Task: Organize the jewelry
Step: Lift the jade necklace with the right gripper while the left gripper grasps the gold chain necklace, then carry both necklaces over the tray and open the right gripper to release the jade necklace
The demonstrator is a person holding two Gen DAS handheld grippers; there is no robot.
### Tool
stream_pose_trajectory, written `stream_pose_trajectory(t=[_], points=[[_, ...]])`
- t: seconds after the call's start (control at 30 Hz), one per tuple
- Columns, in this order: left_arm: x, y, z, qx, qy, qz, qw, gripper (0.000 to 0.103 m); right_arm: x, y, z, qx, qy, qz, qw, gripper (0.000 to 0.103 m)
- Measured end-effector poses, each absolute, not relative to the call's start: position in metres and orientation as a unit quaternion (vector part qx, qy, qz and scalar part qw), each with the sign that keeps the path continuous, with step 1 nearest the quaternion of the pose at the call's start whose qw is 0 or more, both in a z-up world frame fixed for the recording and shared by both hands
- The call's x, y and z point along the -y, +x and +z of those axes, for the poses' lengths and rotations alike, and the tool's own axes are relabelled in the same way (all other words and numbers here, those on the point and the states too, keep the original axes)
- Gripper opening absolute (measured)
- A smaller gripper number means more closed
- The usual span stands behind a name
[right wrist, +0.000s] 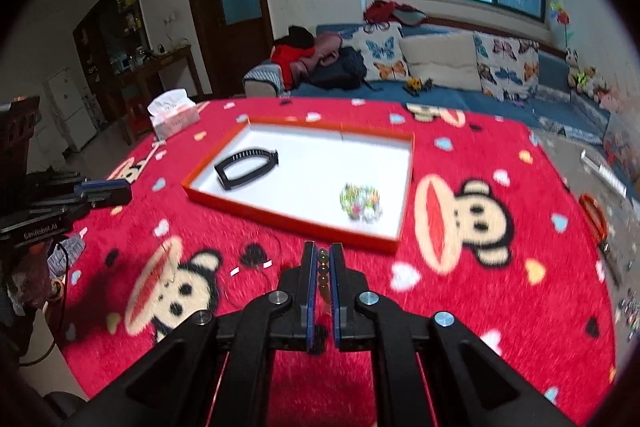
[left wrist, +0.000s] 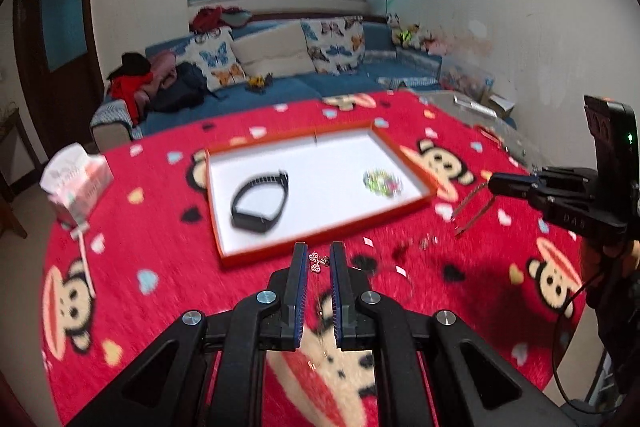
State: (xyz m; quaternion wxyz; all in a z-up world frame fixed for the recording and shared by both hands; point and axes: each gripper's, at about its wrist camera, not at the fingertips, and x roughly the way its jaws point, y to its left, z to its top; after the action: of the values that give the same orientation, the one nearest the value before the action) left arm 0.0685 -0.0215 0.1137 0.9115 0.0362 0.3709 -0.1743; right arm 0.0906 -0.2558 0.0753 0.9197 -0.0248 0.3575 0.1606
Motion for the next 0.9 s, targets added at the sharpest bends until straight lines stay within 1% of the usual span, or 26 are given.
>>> stream_pose_trajectory(t=[0.33, 0.6, 0.77, 0.9], points=[[0.024, 0.109, 0.177, -0.317, 0.05, -0.168, 0.932, 0.011, 0.254, 0.116, 0.104, -0.323, -0.026, 0.165, 0.932, 0.008], [0.033, 0.153, 0.212, -0.293, 0.053, -0.164, 0.94, 0.011, 0.254, 0.144, 0.116, -0.307, -0.035, 0.159, 0.938, 0.008], [0.038, 0.179, 0.213, -0.299, 0.052, -0.164, 0.939, 0.011, 0.256, 0.162, 0.112, -0.311, -0.032, 0.156, 0.937, 0.008], [0.045, 0.195, 0.196, -0.316, 0.057, -0.165, 0.933, 0.011, 0.257, 0.17, 0.102, -0.322, -0.031, 0.154, 0.934, 0.008]])
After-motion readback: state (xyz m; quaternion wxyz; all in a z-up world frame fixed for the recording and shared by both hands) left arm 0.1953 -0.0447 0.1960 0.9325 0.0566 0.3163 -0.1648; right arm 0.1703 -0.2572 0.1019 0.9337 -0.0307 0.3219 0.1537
